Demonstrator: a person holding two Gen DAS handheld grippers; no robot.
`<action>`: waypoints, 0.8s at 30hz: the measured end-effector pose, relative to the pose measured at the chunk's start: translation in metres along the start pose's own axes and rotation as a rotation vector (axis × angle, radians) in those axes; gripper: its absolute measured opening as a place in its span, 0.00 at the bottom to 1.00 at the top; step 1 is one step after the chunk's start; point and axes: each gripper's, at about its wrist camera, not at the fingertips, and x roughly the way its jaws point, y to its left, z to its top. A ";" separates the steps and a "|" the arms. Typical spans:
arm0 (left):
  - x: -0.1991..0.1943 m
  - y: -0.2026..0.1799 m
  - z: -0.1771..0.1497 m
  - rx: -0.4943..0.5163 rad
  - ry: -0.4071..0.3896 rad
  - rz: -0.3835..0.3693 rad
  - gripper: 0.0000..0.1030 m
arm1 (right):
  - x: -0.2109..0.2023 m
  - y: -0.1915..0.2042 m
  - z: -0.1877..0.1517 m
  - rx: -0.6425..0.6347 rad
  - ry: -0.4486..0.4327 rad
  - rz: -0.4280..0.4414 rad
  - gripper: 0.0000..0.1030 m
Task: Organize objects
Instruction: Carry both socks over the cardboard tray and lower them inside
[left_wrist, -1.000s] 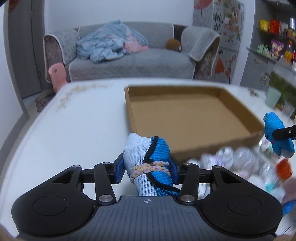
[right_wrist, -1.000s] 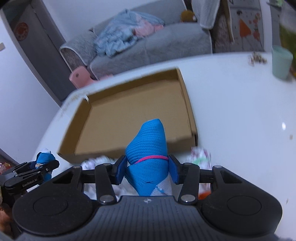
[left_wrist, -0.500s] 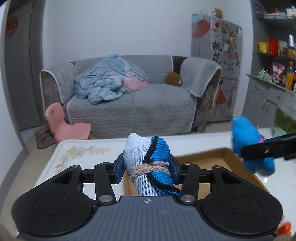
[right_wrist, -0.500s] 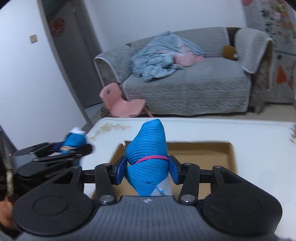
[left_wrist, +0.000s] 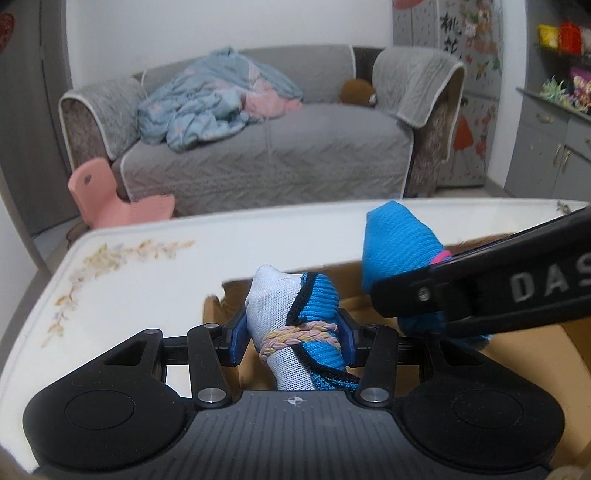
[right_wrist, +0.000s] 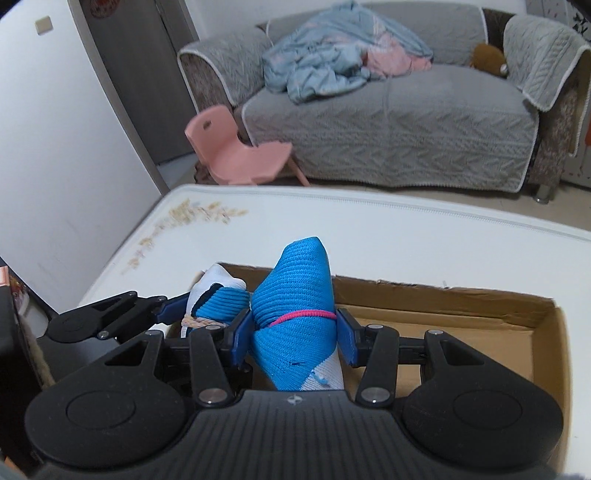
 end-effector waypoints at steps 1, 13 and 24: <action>0.001 0.000 0.001 -0.006 0.003 -0.002 0.53 | 0.004 0.000 -0.001 -0.001 0.009 -0.002 0.43; 0.017 -0.011 0.004 0.043 0.088 0.079 0.53 | 0.028 -0.006 -0.001 0.013 0.063 -0.022 0.44; 0.015 -0.009 0.007 0.019 0.076 0.089 0.57 | 0.026 -0.002 0.004 0.026 0.059 0.000 0.47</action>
